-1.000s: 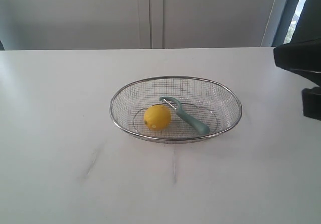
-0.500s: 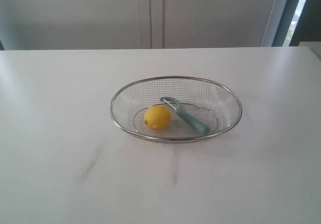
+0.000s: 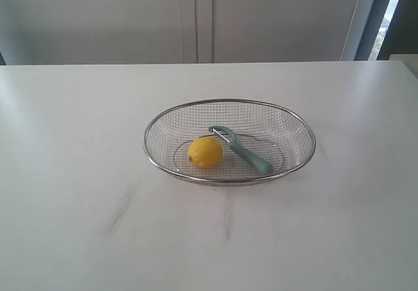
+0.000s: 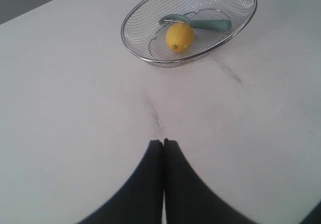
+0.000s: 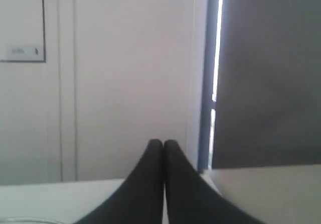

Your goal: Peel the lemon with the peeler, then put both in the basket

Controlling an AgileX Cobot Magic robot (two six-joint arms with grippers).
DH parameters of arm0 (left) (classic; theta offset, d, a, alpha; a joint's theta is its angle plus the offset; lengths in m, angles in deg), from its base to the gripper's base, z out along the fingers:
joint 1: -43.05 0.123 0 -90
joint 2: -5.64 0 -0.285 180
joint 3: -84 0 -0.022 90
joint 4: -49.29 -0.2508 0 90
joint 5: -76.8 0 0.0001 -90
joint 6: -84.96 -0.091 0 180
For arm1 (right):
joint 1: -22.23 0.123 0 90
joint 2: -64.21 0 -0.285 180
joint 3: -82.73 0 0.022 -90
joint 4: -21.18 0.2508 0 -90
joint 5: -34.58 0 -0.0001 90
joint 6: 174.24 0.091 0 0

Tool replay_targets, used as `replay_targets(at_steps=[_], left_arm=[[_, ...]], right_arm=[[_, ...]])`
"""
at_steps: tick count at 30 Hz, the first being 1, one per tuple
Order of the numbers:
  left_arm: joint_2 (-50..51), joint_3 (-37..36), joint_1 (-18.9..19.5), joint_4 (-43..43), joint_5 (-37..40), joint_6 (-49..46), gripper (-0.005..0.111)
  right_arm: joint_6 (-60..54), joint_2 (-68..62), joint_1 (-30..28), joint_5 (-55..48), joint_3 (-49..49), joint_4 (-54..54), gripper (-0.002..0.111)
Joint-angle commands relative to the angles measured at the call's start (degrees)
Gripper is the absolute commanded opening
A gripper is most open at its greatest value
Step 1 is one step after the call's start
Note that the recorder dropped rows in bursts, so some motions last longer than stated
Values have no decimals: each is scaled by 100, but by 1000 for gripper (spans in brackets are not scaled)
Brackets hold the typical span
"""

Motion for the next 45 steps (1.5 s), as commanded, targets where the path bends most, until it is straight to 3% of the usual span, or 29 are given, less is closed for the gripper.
replay_targets(at_steps=[1,6,9,27,38,45], left_arm=[[-55,-31,3,59,-18,44,0],[-55,-31,3,59,-18,44,0],[-55,-31,3,59,-18,44,0],[-55,-31,3,59,-18,44,0],[-55,-31,3,59,-18,44,0],[-55,-31,3,59,-18,44,0]], right_arm=[[239,95,-276,117,1089,-688,0],[239,95,-306,81,2180,-688,0],[239,95,-306,-587,2194,-836,0],[1114,95,-269,-522,2194,-1313,0],[1539,95,1032,-470,2194,-1604,0],[1710,95,1326,-470,2194,-1802,0]])
